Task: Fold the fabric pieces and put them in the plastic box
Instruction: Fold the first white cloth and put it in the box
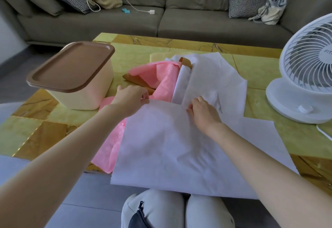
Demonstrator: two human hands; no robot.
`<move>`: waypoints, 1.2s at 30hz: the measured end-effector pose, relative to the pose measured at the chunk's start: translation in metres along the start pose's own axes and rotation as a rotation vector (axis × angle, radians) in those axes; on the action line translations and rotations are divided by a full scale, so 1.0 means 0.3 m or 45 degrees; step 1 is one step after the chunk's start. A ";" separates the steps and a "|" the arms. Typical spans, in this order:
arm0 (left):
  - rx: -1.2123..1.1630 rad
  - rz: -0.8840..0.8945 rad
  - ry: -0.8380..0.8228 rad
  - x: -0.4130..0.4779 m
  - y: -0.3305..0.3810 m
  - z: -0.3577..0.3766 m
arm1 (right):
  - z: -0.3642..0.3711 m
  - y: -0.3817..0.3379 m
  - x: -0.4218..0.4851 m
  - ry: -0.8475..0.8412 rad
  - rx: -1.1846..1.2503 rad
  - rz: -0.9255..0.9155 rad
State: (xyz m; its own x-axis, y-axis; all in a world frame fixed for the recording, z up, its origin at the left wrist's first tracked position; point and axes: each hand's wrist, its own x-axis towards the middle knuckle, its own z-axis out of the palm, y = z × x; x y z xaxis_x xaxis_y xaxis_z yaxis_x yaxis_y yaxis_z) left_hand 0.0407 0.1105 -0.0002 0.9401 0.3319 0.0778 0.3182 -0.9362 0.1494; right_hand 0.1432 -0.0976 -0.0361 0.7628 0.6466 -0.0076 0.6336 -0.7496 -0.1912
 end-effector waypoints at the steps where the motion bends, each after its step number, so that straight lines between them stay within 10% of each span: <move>1: -0.002 -0.008 0.028 0.003 0.004 0.007 | -0.001 -0.002 0.003 0.005 0.006 0.006; 13: 0.038 0.013 0.262 -0.087 0.173 0.090 | 0.012 -0.051 -0.100 0.193 0.053 -0.083; 25: -0.035 0.312 -0.307 -0.462 0.454 0.282 | 0.126 0.104 -0.591 -0.075 0.200 -0.106; 36: 0.248 0.390 -0.350 -0.572 0.412 0.275 | 0.144 0.258 -0.740 -0.167 -0.043 -0.184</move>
State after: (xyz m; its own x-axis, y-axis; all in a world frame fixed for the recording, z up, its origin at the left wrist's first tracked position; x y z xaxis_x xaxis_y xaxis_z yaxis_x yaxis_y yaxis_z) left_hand -0.0711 -0.0718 -0.0764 0.9837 0.0177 -0.1787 0.0126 -0.9995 -0.0300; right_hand 0.0172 -0.2933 -0.0915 0.6415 0.7591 -0.1110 0.7409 -0.6506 -0.1667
